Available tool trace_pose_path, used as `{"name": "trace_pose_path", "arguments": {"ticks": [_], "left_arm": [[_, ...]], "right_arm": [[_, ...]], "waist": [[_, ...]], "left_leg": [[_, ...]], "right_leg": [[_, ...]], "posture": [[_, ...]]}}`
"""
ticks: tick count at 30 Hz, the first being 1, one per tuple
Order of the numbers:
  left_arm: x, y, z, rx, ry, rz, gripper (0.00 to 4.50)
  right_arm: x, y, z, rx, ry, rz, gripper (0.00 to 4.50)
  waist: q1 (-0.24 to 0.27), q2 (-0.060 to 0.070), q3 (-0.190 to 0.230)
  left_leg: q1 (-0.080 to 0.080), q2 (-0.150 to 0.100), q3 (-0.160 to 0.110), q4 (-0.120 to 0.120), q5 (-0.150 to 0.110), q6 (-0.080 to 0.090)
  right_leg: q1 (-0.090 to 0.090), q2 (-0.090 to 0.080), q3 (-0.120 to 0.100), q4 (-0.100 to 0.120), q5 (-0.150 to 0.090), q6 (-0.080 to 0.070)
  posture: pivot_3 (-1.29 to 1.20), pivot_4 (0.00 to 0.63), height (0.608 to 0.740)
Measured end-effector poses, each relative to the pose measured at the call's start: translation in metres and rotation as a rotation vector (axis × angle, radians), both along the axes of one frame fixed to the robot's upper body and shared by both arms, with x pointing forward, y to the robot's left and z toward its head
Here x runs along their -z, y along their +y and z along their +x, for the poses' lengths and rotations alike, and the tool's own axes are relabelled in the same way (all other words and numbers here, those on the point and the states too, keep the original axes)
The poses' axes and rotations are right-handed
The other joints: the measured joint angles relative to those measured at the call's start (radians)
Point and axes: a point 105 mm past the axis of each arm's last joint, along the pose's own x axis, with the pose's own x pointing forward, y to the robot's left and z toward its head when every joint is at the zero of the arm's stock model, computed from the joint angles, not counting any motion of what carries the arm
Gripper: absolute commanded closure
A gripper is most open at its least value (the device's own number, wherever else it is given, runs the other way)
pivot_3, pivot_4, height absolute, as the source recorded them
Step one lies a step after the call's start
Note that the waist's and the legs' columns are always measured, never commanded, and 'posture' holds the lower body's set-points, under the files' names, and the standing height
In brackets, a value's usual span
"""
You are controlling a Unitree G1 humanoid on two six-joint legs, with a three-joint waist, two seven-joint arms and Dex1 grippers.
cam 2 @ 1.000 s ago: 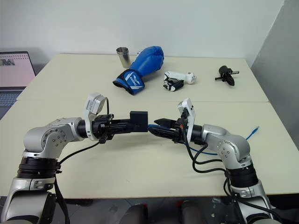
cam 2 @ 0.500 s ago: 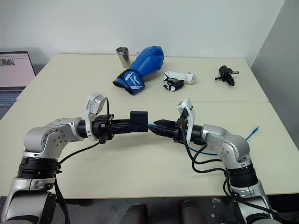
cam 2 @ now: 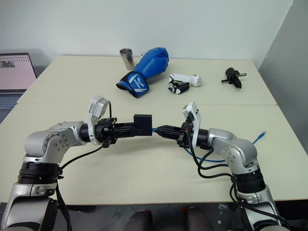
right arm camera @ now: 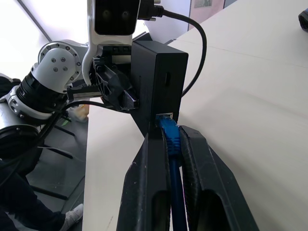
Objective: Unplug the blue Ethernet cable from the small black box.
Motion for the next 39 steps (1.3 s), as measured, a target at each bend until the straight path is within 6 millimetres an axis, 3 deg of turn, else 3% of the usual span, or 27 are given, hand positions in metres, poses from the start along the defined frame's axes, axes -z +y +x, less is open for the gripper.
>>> {"name": "trace_pose_path", "arguments": {"ticks": [5,7,13,39], "left_arm": [[0.0,0.0001,0.0001,0.001,-0.006,0.003,3.72],[0.0,0.0001,0.0,0.002,-0.008,0.004,3.72],[-0.0005,-0.0009,-0.0015,0.018,-0.008,-0.004,3.72],[0.0001,-0.0045,-0.0022,0.036,-0.014,-0.017,3.72]], "right_arm": [[0.0002,0.0001,0.0,0.0,0.004,0.0,4.46],[0.0003,0.0001,-0.0001,0.0,0.006,0.001,3.75],[0.0015,-0.0024,0.0003,0.005,0.023,-0.006,2.39],[-0.0034,0.0022,-0.0058,-0.043,0.092,0.07,2.33]], "waist": [[0.0,0.0,0.0],[0.0,0.0,0.0],[0.0,0.0,0.0],[0.0,0.0,0.0]], "left_leg": [[0.0,0.0,0.0,0.0,0.0,0.0],[0.0,0.0,0.0,0.0,0.0,0.0],[0.0,0.0,0.0,0.0,0.0,0.0],[0.0,0.0,0.0,0.0,0.0,0.0]], "right_leg": [[0.0,0.0,0.0,0.0,0.0,0.0],[0.0,0.0,0.0,0.0,0.0,0.0],[0.0,0.0,0.0,0.0,0.0,0.0],[0.0,0.0,0.0,-0.001,0.0,0.0]], "posture": [[0.0,0.15,0.74],[0.0,0.15,0.74],[0.0,0.15,0.74],[0.0,0.15,0.74]]}}
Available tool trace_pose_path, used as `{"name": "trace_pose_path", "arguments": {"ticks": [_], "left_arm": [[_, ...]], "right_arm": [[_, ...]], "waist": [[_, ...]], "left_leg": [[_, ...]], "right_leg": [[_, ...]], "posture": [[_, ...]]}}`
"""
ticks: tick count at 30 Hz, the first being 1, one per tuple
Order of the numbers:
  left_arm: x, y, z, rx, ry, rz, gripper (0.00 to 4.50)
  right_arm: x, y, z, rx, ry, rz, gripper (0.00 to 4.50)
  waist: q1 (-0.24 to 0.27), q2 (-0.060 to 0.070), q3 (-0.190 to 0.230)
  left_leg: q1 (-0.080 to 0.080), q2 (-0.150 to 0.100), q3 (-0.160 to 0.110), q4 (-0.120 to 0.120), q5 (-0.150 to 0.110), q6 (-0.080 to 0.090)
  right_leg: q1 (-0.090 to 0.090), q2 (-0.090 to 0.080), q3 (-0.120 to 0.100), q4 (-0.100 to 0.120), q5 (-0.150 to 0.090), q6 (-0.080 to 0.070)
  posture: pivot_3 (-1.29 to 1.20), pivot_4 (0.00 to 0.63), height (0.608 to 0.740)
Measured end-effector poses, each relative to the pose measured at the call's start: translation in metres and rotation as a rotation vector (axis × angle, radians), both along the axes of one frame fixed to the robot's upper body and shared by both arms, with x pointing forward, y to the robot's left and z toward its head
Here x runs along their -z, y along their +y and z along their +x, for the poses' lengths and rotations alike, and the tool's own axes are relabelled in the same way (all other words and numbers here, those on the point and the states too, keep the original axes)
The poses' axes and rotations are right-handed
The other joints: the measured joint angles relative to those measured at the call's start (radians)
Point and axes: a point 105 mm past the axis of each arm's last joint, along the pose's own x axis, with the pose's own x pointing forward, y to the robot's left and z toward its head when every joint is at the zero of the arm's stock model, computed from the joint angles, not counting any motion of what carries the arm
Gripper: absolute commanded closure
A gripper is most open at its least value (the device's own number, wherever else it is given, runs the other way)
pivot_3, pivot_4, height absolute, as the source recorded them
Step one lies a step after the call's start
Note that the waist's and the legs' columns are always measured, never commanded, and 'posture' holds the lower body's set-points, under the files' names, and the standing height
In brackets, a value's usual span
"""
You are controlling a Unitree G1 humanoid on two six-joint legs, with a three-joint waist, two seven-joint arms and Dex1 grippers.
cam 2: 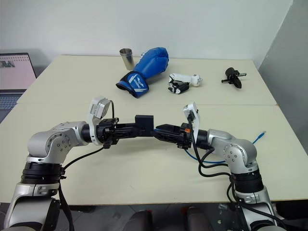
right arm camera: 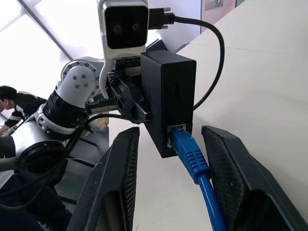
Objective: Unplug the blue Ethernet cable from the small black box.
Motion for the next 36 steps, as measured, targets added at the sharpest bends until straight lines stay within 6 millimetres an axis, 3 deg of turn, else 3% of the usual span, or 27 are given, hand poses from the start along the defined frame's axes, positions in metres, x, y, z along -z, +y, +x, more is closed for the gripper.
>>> {"name": "trace_pose_path", "arguments": {"ticks": [19,30,36], "left_arm": [[-0.0005,-0.0003,-0.0004,0.006,0.003,-0.002,3.72],[-0.0008,0.0,-0.0019,0.021,0.008,-0.009,3.72],[-0.0011,0.0,-0.0021,0.025,0.008,-0.011,3.72]], "right_arm": [[0.0016,-0.0012,-0.0009,-0.008,-0.001,-0.015,2.33],[0.002,-0.0032,-0.0009,-0.01,-0.004,-0.022,4.4],[0.0016,-0.0035,-0.0018,-0.019,-0.004,-0.019,4.4]], "waist": [[0.0,0.0,0.0],[0.0,0.0,0.0],[0.0,0.0,0.0]], "left_leg": [[0.0,0.0,0.0,0.0,0.0,0.0],[0.0,0.0,0.0,0.0,0.0,0.0],[0.0,0.0,0.0,0.0,0.0,0.0]], "right_leg": [[0.0,0.0,0.0,0.0,0.0,0.0],[0.0,0.0,0.0,0.0,0.0,0.0],[0.0,0.0,0.0,0.0,0.0,0.0]], "posture": [[0.0,0.15,0.74],[0.0,0.15,0.74],[0.0,0.15,0.74]]}}
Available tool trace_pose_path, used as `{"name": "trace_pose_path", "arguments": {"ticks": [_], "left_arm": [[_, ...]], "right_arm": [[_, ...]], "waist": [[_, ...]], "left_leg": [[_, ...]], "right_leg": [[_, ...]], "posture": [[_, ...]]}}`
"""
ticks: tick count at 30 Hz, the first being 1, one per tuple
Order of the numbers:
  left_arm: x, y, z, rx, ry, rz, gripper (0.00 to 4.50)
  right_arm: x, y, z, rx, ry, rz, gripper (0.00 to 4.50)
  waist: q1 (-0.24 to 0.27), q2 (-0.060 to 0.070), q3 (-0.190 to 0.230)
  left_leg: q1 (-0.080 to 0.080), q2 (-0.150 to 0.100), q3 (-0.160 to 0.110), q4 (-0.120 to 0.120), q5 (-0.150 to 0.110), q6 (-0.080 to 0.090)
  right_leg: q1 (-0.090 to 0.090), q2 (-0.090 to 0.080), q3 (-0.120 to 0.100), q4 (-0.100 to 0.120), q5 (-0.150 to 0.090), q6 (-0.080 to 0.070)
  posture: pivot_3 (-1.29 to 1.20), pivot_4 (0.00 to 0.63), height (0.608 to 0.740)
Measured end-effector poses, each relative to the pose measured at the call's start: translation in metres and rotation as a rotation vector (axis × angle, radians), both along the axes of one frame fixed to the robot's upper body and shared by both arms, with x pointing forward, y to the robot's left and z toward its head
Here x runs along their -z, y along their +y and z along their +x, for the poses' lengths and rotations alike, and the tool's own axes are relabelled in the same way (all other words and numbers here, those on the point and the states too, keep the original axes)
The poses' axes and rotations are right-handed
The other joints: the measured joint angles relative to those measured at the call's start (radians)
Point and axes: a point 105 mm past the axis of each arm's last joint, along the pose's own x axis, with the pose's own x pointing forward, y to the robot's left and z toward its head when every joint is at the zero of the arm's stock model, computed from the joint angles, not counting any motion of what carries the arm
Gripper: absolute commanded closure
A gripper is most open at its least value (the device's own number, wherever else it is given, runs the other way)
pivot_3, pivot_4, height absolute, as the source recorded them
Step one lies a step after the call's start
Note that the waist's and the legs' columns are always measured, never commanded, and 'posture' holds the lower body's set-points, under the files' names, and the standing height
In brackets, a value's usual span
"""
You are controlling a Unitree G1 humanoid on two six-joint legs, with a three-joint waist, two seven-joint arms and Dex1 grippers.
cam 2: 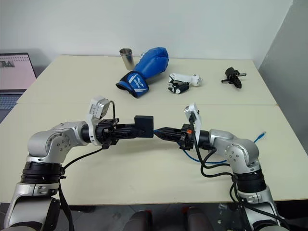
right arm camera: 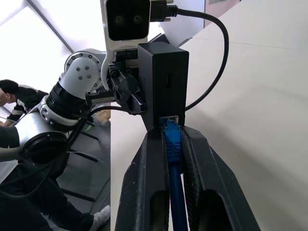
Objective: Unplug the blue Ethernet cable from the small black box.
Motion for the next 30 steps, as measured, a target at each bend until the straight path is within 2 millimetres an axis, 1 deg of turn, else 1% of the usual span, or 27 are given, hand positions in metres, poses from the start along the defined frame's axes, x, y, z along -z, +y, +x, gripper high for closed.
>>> {"name": "trace_pose_path", "arguments": {"ticks": [12,13,17,21,23,24,25,26,27,28,29,30], "left_arm": [[0.0,0.0,-0.002,0.024,-0.001,0.011,3.72],[0.001,0.001,-0.003,0.026,-0.002,0.016,3.72],[0.005,0.016,0.001,-0.034,0.002,0.06,3.72],[0.01,0.018,0.002,-0.054,0.003,0.066,3.72],[0.013,0.02,0.005,-0.085,0.003,0.078,3.72],[0.013,0.022,0.006,-0.103,0.001,0.082,3.72],[0.013,0.024,0.009,-0.127,-0.008,0.086,3.72],[0.013,0.025,0.012,-0.153,-0.021,0.084,3.72],[0.014,0.024,0.014,-0.17,-0.03,0.086,3.72],[0.015,0.023,0.017,-0.191,-0.039,0.088,3.72],[0.016,0.022,0.02,-0.206,-0.045,0.087,3.72],[0.017,0.022,0.022,-0.22,-0.051,0.089,3.72]], "right_arm": [[0.0,-0.002,-0.003,-0.024,0.035,0.004,4.41],[0.002,-0.004,-0.004,-0.024,0.038,-0.004,4.41],[0.007,-0.029,0.004,0.048,0.058,-0.045,4.41],[0.009,-0.042,0.01,0.098,0.062,-0.053,4.41],[0.014,-0.053,0.027,0.215,0.018,-0.083,4.41],[0.018,-0.06,0.039,0.297,-0.009,-0.104,4.41],[0.023,-0.067,0.054,0.403,-0.045,-0.132,4.41],[0.029,-0.079,0.075,0.541,-0.093,-0.181,4.41],[0.034,-0.088,0.087,0.629,-0.122,-0.217,4.41],[0.039,-0.101,0.102,0.748,-0.162,-0.27,4.41],[0.042,-0.109,0.11,0.817,-0.192,-0.302,4.41],[0.043,-0.114,0.119,0.878,-0.221,-0.329,4.41]], "waist": [[0.0,0.0,0.0],[0.0,0.0,0.0],[0.0,0.0,0.0],[0.0,0.0,0.0],[0.0,0.0,0.0],[0.0,0.0,0.0],[-0.001,0.0,0.0],[-0.002,0.0,0.0],[-0.001,0.0,0.0],[-0.001,0.001,0.001],[-0.001,0.001,0.001],[-0.001,0.0,0.001]], "left_leg": [[0.0,0.0,0.0,0.0,0.0,0.0],[0.0,0.0,0.0,0.0,0.0,0.0],[0.0,0.0,0.0,0.0,0.0,0.0],[0.0,0.0,0.0,0.0,0.0,0.0],[0.0,0.0,0.0,0.0,0.0,0.0],[0.0,0.0,0.0,0.0,0.0,0.0],[0.0,0.0,0.001,0.0,0.0,0.0],[0.0,0.0,0.001,0.0,0.0,0.0],[0.0,0.0,0.002,0.0,0.0,0.0],[0.0,0.0,0.002,0.0,0.0,0.0],[0.0,0.0,0.002,0.0,0.0,0.0],[0.0,0.0,0.003,0.0,0.0,0.0]], "right_leg": [[0.0,0.0,0.0,0.0,0.0,0.0],[0.0,0.0,0.0,0.0,0.0,0.0],[0.0,0.0,0.0,-0.001,-0.001,0.002],[0.0,0.0,0.0,-0.001,-0.002,0.004],[0.0,0.0,0.001,0.0,-0.002,0.004],[0.0,0.0,0.001,0.0,-0.002,0.004],[0.0,0.0,0.001,0.0,-0.002,0.004],[-0.001,0.0,0.001,0.0,-0.002,0.004],[-0.001,0.0,0.001,0.0,-0.002,0.004],[-0.001,0.0,0.002,0.0,-0.002,0.004],[-0.001,0.0,0.002,0.0,-0.002,0.004],[-0.001,0.0,0.002,0.0,0.0,0.0]], "posture": [[0.0,0.15,0.74],[0.0,0.15,0.74],[0.0,0.15,0.74],[0.0,0.15,0.74],[0.0,0.15,0.74],[0.0,0.15,0.74],[0.0,0.15,0.74],[0.0,0.15,0.74],[0.0,0.15,0.74],[0.0,0.15,0.74],[0.0,0.15,0.74],[0.0,0.15,0.74]]}}
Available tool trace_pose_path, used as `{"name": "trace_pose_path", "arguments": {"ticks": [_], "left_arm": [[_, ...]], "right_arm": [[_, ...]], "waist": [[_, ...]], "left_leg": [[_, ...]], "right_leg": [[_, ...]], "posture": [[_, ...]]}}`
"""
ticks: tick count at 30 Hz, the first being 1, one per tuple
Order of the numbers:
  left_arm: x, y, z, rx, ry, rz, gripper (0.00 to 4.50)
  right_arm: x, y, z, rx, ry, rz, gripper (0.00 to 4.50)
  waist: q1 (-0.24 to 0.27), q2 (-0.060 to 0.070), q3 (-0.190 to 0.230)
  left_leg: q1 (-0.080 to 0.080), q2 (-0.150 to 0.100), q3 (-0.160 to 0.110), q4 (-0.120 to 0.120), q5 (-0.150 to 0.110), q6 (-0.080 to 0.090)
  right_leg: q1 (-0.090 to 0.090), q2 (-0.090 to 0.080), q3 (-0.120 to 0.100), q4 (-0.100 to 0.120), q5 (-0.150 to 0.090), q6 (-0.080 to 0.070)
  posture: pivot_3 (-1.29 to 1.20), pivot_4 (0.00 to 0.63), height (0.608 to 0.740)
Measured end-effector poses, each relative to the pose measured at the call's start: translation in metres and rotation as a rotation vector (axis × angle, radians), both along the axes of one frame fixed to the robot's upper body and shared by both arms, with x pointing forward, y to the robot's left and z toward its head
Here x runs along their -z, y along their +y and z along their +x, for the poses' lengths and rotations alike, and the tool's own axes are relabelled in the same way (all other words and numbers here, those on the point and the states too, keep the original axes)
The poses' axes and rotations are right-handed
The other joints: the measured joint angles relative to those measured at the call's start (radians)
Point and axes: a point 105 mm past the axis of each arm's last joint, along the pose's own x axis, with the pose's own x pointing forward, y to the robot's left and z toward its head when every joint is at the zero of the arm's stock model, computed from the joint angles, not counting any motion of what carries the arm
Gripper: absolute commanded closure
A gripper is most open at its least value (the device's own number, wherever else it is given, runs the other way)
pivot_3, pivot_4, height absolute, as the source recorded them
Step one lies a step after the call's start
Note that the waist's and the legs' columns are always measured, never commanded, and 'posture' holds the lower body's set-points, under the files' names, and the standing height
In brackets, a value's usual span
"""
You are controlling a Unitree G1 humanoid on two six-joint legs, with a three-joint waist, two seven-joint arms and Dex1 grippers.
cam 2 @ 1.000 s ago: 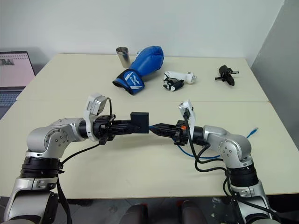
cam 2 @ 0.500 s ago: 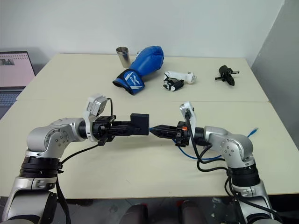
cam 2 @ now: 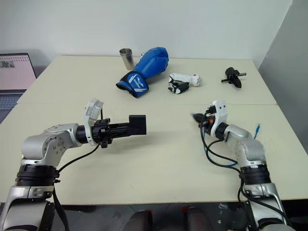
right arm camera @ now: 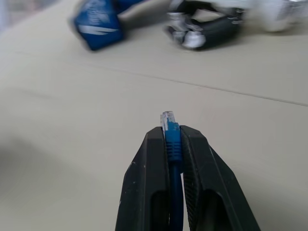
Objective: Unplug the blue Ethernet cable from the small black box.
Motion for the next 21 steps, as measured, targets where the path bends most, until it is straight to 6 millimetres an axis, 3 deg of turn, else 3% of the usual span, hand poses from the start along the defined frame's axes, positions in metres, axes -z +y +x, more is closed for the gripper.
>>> {"name": "trace_pose_path", "arguments": {"ticks": [1,3,7,13,16,17,21], "left_arm": [[0.0,-0.001,0.002,-0.013,-0.009,0.004,3.72],[0.0,-0.002,0.005,-0.032,-0.025,0.008,3.72],[0.001,-0.002,0.019,-0.125,-0.085,0.035,3.72],[0.008,0.003,0.041,-0.308,-0.187,0.072,3.72],[0.008,0.013,0.053,-0.436,-0.258,0.09,3.72],[0.008,0.019,0.058,-0.494,-0.283,0.102,3.72],[0.013,0.055,0.076,-0.779,-0.372,0.154,3.72]], "right_arm": [[0.0,-0.004,0.007,0.047,-0.022,-0.025,4.41],[0.001,-0.008,0.014,0.097,-0.055,-0.057,3.71],[0.007,-0.012,0.018,0.125,-0.062,-0.094,2.94],[0.006,-0.008,0.007,0.058,-0.063,-0.094,1.6],[-0.004,-0.006,-0.005,-0.034,-0.076,-0.098,0.96],[-0.009,-0.001,-0.011,-0.088,-0.082,-0.101,0.77],[-0.034,0.047,-0.051,-0.4,-0.138,-0.063,0.77]], "waist": [[0.0,0.0,0.0],[0.0,0.0,0.0],[0.001,0.0,0.0],[0.003,0.0,0.0],[0.003,0.0,0.0],[0.002,0.0,0.0],[-0.004,0.0,0.0]], "left_leg": [[0.0,0.0,0.001,0.0,0.0,0.0],[0.0,0.0,0.001,0.0,0.0,0.0],[0.0,0.0,0.003,-0.001,0.0,0.0],[0.0,0.0,0.003,0.0,0.0,0.0],[0.0,0.0,0.003,0.0,0.0,0.0],[0.0,0.0,0.003,0.0,0.0,0.0],[0.001,0.001,0.002,0.0,0.0,0.0]], "right_leg": [[0.0,0.0,0.0,0.0,0.0,0.0],[0.0,0.0,0.001,0.0,0.0,0.0],[0.0,-0.001,0.002,-0.001,0.0,0.0],[0.0,-0.002,0.001,0.0,0.0,0.0],[0.0,-0.002,0.001,0.0,0.0,0.0],[0.0,-0.002,0.001,0.0,0.0,0.0],[0.0,-0.001,0.001,0.001,0.0,0.0]], "posture": [[0.0,0.15,0.74],[0.0,0.15,0.74],[0.0,0.15,0.74],[0.0,0.15,0.74],[0.0,0.15,0.74],[0.0,0.15,0.74],[0.0,0.15,0.74]]}}
